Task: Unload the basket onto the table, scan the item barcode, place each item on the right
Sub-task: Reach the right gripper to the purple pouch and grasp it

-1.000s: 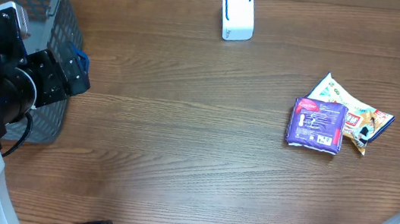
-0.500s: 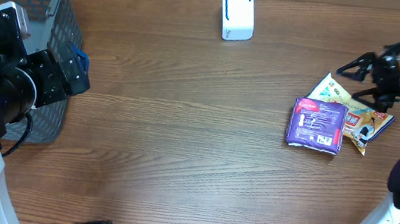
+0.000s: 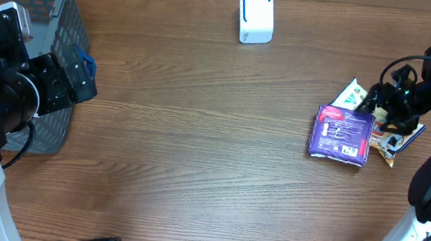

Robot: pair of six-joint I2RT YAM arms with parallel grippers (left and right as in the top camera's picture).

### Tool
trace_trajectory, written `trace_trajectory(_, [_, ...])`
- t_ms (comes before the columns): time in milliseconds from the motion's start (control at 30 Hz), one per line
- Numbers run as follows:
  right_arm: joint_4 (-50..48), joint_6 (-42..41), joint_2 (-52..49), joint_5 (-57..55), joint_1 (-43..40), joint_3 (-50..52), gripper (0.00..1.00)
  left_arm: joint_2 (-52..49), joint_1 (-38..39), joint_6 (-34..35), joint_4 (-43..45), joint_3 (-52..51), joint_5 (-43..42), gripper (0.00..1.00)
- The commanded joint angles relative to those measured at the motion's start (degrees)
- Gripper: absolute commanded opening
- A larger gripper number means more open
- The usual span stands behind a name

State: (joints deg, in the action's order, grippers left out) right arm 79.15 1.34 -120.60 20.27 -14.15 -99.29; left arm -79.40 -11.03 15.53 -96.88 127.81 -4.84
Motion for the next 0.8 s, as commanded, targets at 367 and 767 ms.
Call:
trace_trajectory(367, [6.56,0.13,7.26,12.07,3.63,-4.63,0.04,0.00,-0.31,0.79,0.09,0.07,0.52,1.00])
trace_trajectory(767, [3.87,-3.41,11.19,-2.97,5.53,3.10,0.88,0.00,-0.31,0.79,0.09,0.04,0.52,1.00])
